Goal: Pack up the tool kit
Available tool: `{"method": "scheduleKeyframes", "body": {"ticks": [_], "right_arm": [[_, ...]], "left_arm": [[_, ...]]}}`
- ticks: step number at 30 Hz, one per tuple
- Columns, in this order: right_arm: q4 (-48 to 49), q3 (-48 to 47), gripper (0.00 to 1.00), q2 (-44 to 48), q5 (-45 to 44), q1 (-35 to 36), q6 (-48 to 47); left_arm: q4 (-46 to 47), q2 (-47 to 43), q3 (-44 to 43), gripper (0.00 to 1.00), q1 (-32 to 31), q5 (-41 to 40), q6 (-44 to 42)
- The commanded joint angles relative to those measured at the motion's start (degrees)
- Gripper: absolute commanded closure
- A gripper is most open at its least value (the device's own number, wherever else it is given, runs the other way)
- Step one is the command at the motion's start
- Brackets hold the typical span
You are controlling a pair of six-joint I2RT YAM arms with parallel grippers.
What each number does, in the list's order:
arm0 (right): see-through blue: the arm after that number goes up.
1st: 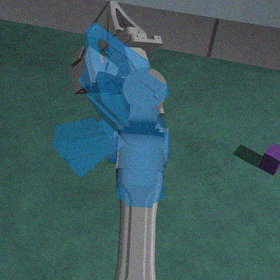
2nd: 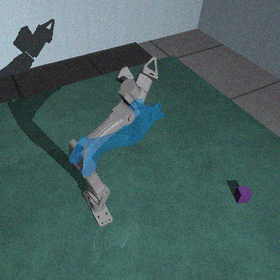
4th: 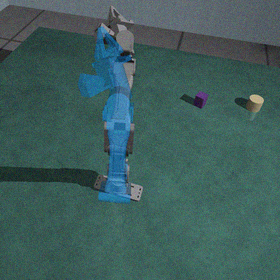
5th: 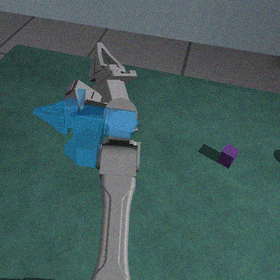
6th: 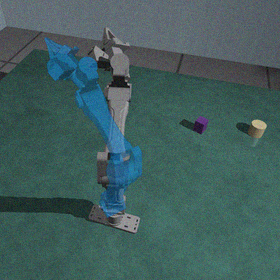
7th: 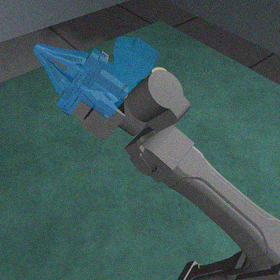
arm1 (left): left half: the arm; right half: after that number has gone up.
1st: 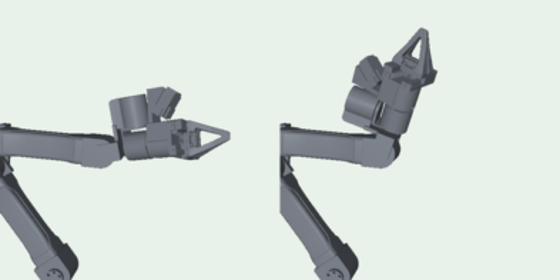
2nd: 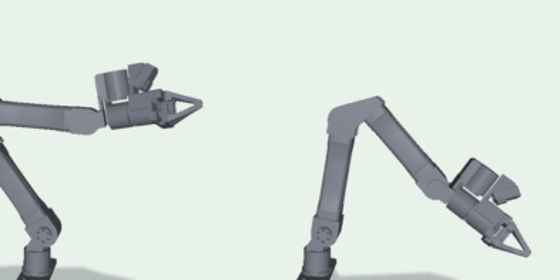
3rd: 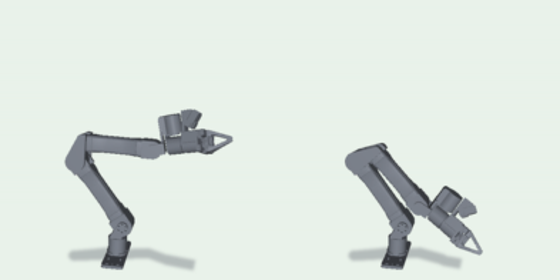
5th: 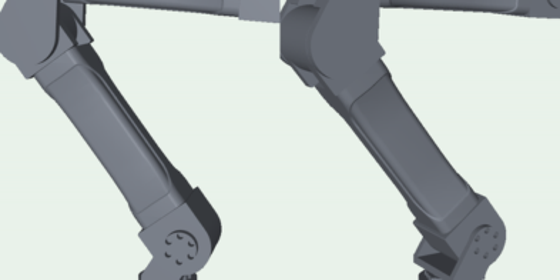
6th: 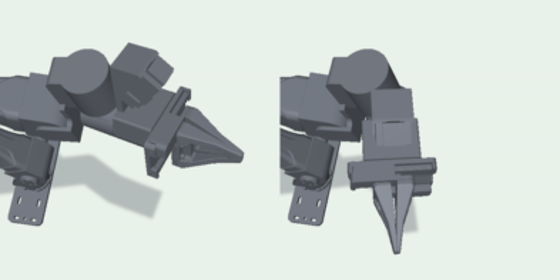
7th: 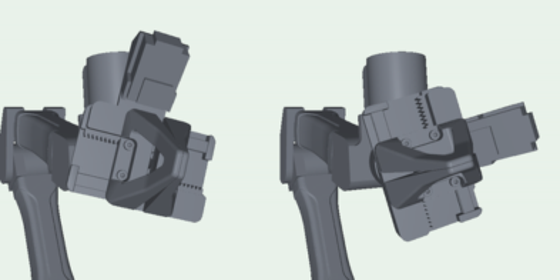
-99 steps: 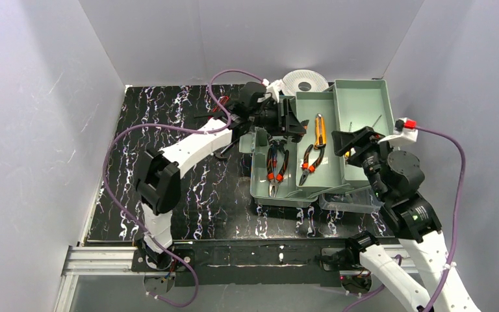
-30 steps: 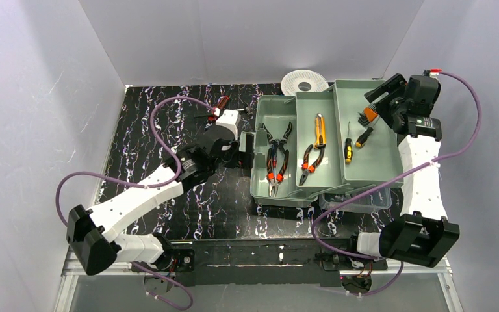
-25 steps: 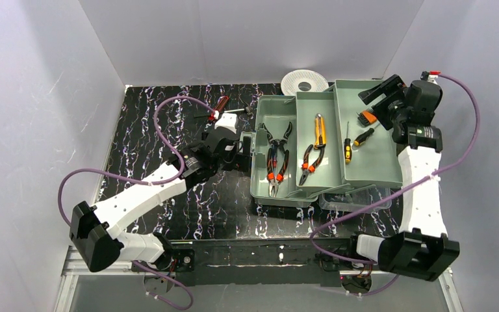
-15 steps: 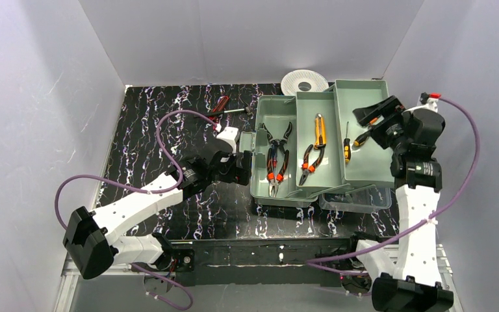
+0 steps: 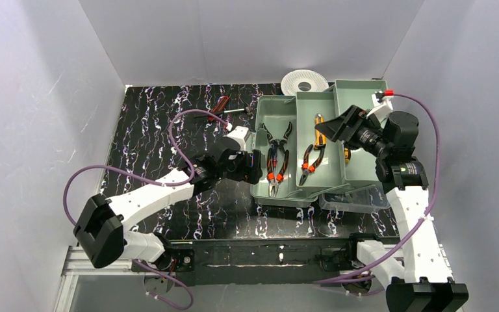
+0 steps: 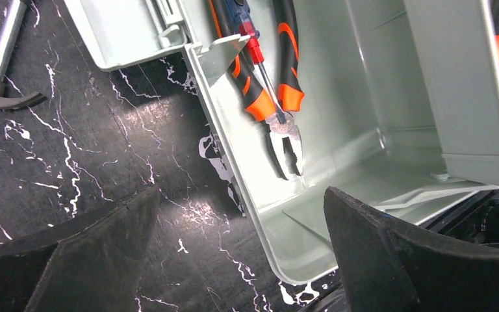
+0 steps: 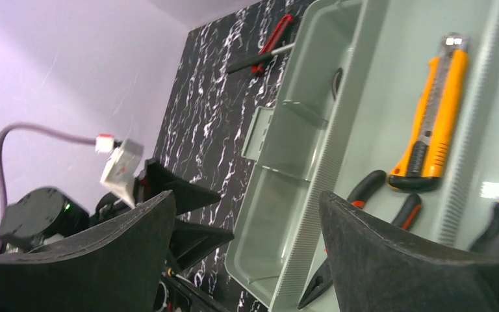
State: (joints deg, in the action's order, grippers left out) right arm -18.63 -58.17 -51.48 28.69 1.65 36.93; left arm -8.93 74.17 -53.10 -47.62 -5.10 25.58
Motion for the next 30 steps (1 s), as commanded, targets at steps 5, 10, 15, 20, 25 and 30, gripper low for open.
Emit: {"method": "scheduleKeyframes", "body": {"ticks": [5, 10, 15, 20, 25, 30], "right_arm": [[1.63, -2.72, 0.12, 0.13, -4.09, 5.7, -8.2], [0.38, -2.23, 0.12, 1.25, -6.75, 6.08, -9.37], [0.64, -1.02, 0.12, 3.58, -8.89, 6.08, -9.75], [0.95, -0.18, 0.12, 5.67, -9.61, 6.08, -9.75], [1.05, 0.02, 0.13, 6.95, -9.53, 6.08, -9.29], [0.33, -0.17, 0.14, 7.82, -9.67, 6.08, -9.2]], "left_arm": [[-1.5, 5.5, -4.47, 0.02, 0.04, -0.03, 4.86], [-1.71, 7.91, -5.6, 0.04, 0.02, 0.01, 5.83], [-2.08, 8.38, -6.01, 0.05, 0.07, 0.33, 6.4], [-3.02, 9.57, -7.16, 0.05, 0.04, 1.56, 7.01], [-2.63, 11.37, -8.23, 0.11, 0.06, 2.92, 8.22], [-13.01, 16.08, -13.19, 0.21, 0.07, -4.23, 10.47]]}}
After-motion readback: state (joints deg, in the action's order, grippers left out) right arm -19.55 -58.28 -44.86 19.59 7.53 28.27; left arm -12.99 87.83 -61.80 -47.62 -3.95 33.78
